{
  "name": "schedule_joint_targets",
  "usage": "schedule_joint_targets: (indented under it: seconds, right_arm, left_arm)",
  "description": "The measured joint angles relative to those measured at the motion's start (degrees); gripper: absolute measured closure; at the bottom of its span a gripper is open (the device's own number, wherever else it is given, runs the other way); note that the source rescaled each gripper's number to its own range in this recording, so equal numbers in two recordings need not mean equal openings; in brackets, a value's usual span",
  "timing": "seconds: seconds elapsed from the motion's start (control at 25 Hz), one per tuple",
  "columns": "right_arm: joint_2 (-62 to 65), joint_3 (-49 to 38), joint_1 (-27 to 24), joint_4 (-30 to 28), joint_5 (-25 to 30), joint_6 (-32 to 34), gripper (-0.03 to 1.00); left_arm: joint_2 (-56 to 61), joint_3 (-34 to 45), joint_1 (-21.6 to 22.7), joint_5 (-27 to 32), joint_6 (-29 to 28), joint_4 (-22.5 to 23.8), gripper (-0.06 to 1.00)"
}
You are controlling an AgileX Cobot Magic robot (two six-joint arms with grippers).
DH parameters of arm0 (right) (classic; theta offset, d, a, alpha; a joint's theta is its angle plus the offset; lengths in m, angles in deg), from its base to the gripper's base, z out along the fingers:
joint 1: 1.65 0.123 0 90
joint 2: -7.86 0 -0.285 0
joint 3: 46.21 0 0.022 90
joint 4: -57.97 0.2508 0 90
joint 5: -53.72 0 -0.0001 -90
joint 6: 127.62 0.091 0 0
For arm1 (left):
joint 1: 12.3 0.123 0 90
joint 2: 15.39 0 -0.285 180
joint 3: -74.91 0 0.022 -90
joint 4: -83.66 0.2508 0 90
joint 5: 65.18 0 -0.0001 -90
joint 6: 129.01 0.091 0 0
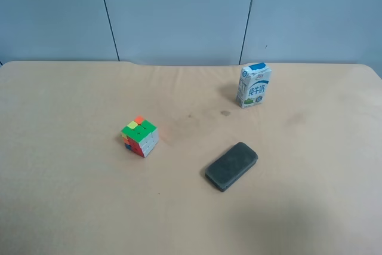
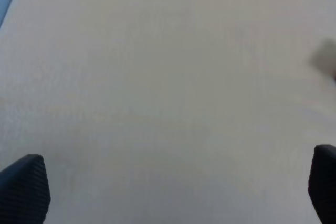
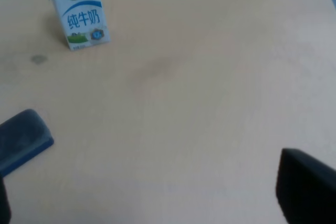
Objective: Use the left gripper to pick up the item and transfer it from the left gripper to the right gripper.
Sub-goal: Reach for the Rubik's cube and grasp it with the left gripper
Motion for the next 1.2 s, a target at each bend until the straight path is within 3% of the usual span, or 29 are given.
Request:
schedule_joint_targets:
  seconds: [0.16,0.36,0.8,1.2]
  right_arm:
    - [0.0,0.0,0.0,0.0,0.0,0.0,-0.03]
    - [0.0,0.0,0.0,-0.05,0.0,0.0,-0.03]
    - [0.0,0.0,0.0,-0.05,0.0,0.0,-0.03]
    - [0.0,0.0,0.0,-0.05,0.0,0.0,-0.03]
  left_arm:
    - [-10.78,-5.04,-1.18,1.28,7.25,-1.54,-0.06]
    - [-22.47,-9.78,-9.24,2.66,9.6,-1.54,-0.06]
    - [-51.2,-18.23,-27.93,0.57,9.6,2.68,-0.06]
    - [-68.84,-22.86,-36.77,-10.36,3.63,5.7,-0.06]
